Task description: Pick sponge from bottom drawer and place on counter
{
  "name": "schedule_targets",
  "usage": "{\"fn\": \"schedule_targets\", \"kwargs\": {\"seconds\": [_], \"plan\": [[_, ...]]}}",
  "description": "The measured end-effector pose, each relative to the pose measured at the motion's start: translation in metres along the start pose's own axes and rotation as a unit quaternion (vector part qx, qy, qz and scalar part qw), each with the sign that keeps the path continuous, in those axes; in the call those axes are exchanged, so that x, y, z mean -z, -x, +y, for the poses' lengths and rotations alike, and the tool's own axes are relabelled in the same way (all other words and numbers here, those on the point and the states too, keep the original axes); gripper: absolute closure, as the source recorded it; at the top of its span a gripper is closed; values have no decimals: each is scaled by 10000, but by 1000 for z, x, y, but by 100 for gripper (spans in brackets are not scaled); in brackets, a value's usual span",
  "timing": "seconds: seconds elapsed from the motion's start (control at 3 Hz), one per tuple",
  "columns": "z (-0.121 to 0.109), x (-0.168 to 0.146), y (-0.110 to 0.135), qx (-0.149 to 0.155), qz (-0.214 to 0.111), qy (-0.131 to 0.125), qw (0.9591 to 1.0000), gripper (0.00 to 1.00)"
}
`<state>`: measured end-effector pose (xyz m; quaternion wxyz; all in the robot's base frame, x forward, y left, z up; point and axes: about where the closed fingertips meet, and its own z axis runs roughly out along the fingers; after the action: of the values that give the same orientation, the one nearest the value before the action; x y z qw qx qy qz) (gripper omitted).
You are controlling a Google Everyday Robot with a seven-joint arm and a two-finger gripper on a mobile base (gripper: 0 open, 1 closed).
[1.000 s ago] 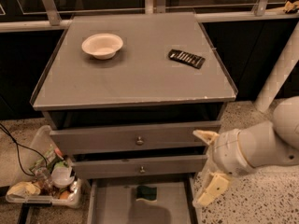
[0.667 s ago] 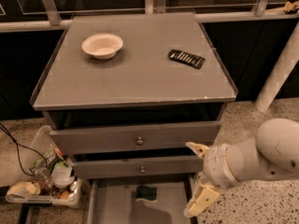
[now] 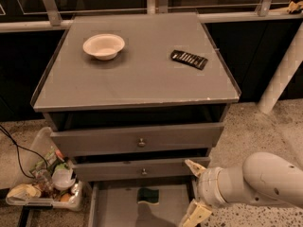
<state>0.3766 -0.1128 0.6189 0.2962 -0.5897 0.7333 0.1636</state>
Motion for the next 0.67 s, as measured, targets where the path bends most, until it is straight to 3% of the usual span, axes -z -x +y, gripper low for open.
{"fn": "schedule_targets", "kwargs": {"seconds": [0.33, 0.67], "plan": [[2, -2, -1, -1, -46, 54, 10000, 0], [-8, -20, -15, -69, -168, -122, 9998, 0]]}}
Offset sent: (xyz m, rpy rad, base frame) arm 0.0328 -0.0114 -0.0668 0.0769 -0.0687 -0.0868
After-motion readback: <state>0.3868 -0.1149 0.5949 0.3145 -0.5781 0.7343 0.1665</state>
